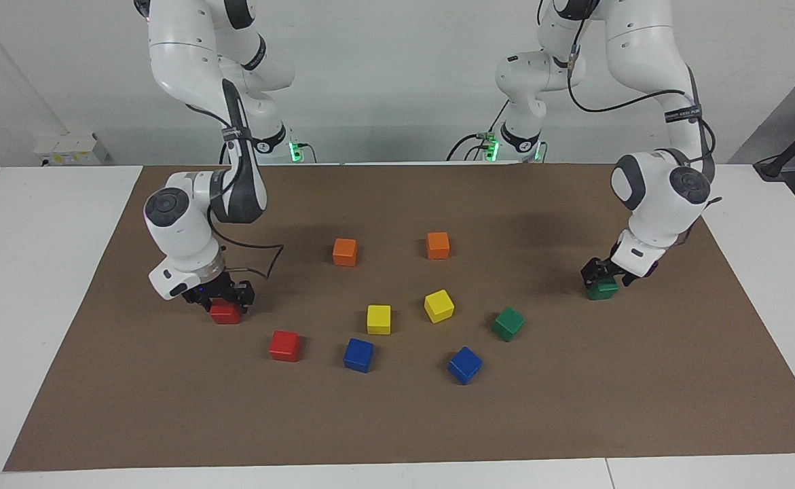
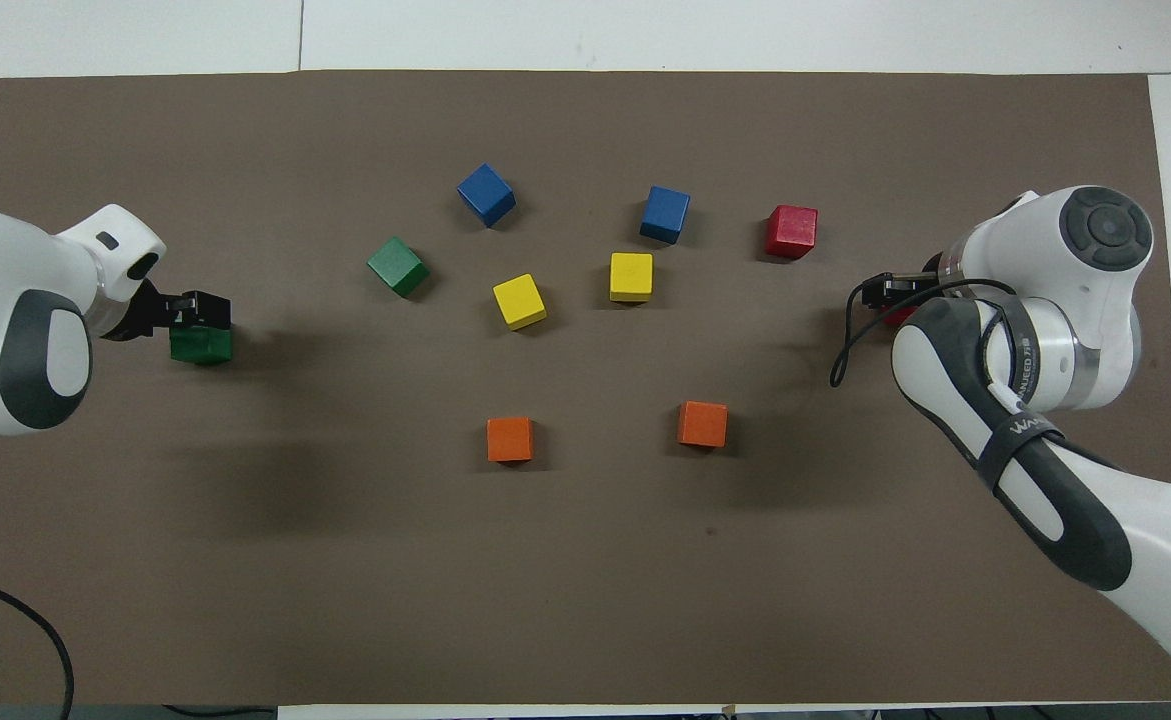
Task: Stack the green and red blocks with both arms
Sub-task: 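Place the green block with the left gripper while the right gripper places red, then grasp the second green with the left gripper while the right gripper grasps red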
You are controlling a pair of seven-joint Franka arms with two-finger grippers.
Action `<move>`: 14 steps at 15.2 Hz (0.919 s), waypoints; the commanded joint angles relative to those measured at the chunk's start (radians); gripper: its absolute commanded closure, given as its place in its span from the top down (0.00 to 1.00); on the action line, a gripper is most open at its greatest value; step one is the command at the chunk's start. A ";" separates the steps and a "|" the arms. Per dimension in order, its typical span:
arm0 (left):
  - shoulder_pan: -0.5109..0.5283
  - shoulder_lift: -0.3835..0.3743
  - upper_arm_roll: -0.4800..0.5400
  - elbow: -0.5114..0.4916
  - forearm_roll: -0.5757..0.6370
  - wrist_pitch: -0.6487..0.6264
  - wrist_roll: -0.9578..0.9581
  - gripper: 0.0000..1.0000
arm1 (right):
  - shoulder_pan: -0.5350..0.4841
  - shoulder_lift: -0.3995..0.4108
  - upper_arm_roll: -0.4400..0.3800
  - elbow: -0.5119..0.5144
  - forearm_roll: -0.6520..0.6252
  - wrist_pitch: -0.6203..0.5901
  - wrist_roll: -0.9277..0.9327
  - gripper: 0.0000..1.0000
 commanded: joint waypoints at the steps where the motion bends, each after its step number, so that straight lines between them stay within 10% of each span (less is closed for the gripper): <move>1: -0.078 0.100 -0.003 0.284 -0.017 -0.205 -0.233 1.00 | 0.023 -0.002 0.006 0.144 -0.001 -0.195 0.069 1.00; 8: -0.305 0.267 0.000 0.496 0.055 -0.237 -0.802 1.00 | 0.166 0.125 0.006 0.461 0.002 -0.409 0.316 1.00; 14: -0.336 0.296 -0.001 0.438 0.072 -0.092 -0.866 1.00 | 0.172 0.285 0.007 0.646 -0.015 -0.435 0.325 1.00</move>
